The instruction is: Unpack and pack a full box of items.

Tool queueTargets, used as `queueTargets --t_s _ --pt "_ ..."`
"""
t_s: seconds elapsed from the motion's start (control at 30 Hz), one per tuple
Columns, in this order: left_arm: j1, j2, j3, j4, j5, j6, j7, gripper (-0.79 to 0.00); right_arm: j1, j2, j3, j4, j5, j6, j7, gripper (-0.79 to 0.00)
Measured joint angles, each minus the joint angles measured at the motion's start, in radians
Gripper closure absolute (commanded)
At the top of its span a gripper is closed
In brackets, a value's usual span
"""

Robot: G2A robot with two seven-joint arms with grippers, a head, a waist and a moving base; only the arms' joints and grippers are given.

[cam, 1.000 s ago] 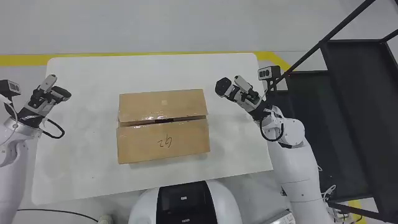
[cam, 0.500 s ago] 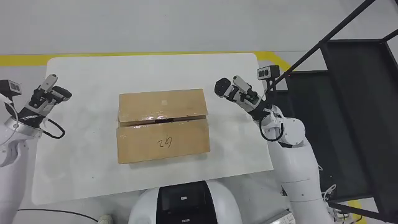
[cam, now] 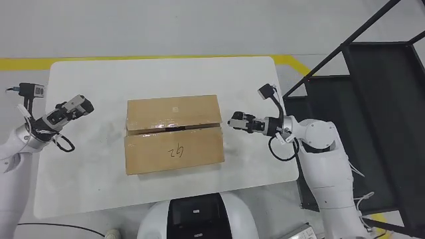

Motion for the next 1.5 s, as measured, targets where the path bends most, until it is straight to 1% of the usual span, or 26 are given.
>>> queueTargets --t_s 0.07,0.13,0.5,0.57,0.63,0.77,0.9,1.03,1.17,1.27,1.5 --pt "-0.016 -0.001 0.016 0.014 -0.004 -0.029 -0.042 -0.785 0.008 0.004 -0.013 0.016 -0.025 -0.017 -0.006 -0.785" --pt "-0.025 -0.002 0.030 0.019 -0.009 -0.031 -0.059 -0.785 0.015 0.006 -0.029 0.030 -0.039 -0.024 -0.013 -0.785" --pt "-0.025 -0.002 0.036 0.011 -0.001 -0.022 -0.053 -0.785 0.016 0.007 -0.044 0.036 -0.038 -0.017 -0.020 -0.785" --pt "-0.027 -0.004 0.064 -0.016 0.037 0.002 -0.060 -0.785 0.017 0.010 -0.066 0.038 -0.061 -0.002 -0.021 -0.785" --pt "-0.035 -0.005 0.091 -0.029 0.029 0.025 -0.105 -0.785 0.024 0.014 -0.082 0.045 -0.084 0.006 -0.011 -0.785" --pt "-0.070 -0.004 0.129 -0.029 -0.064 0.134 -0.220 -0.785 0.025 0.023 -0.099 0.052 -0.089 0.010 0.021 -0.785" --pt "-0.089 -0.001 0.147 -0.040 -0.150 0.210 -0.296 -0.785 0.019 0.032 -0.102 0.055 -0.070 0.002 0.040 -0.785" --pt "-0.105 0.001 0.169 -0.020 -0.134 0.227 -0.312 -0.785 0.022 0.040 -0.109 0.066 -0.068 0.000 0.039 -0.785" --pt "-0.145 -0.008 0.211 0.056 -0.136 0.237 -0.316 -0.785 0.026 0.047 -0.115 0.074 -0.052 -0.007 0.026 -0.785" --pt "-0.168 -0.014 0.234 0.089 -0.164 0.258 -0.342 -0.785 0.027 0.052 -0.120 0.076 -0.042 -0.014 0.024 -0.785" --pt "-0.191 -0.023 0.266 0.105 -0.257 0.326 -0.411 -0.785 0.037 0.063 -0.141 0.087 -0.025 -0.023 0.025 -0.785"
